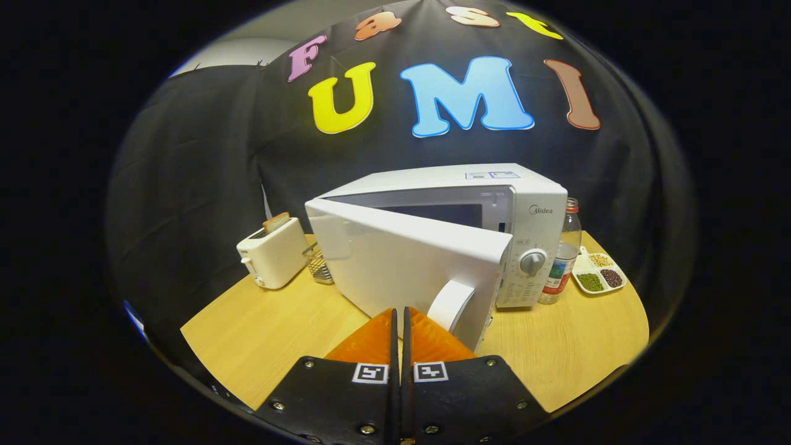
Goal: Open the microwave, put the food inside, and close the microwave door.
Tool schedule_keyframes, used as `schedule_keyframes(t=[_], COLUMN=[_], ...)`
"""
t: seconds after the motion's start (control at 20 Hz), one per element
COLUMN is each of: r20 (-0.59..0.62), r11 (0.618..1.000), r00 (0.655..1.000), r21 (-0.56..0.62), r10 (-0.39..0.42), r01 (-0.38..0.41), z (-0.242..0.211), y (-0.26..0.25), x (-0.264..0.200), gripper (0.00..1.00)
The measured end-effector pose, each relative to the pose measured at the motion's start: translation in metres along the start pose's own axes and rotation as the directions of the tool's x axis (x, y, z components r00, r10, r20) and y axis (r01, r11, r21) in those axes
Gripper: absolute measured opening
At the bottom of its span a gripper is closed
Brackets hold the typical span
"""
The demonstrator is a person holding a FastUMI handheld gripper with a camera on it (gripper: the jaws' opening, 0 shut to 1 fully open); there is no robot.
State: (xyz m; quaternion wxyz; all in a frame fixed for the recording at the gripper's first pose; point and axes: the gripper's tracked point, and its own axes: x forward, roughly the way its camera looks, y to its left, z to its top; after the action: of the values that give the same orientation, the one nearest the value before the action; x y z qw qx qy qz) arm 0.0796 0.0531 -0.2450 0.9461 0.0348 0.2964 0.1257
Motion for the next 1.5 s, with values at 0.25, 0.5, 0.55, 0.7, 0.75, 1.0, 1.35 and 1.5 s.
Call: schedule_keyframes(t=[0.25, 0.5, 0.55, 0.7, 0.75, 1.0, 1.35, 1.5], r20=[0.022, 0.04, 0.042, 0.047, 0.05, 0.072, 0.078, 0.108], r11=[0.998, 0.994, 0.992, 0.989, 0.989, 0.98, 0.97, 0.968], r00=[0.999, 0.994, 0.993, 0.99, 0.989, 0.979, 0.968, 0.963], r21=[0.038, 0.058, 0.062, 0.068, 0.068, 0.066, 0.075, 0.072], r10=[-0.05, -0.099, -0.109, -0.131, -0.137, -0.192, -0.239, -0.246], r01=[0.049, 0.096, 0.106, 0.128, 0.133, 0.188, 0.233, 0.239], z=[0.018, 0.035, 0.038, 0.044, 0.047, 0.062, 0.067, 0.078], y=[-0.026, -0.048, -0.052, -0.061, -0.062, -0.075, -0.075, -0.076], x=[0.025, 0.052, 0.057, 0.071, 0.075, 0.095, 0.095, 0.076], gripper=[0.01, 0.01, 0.01, 0.01, 0.01, 0.01, 0.01, 0.01])
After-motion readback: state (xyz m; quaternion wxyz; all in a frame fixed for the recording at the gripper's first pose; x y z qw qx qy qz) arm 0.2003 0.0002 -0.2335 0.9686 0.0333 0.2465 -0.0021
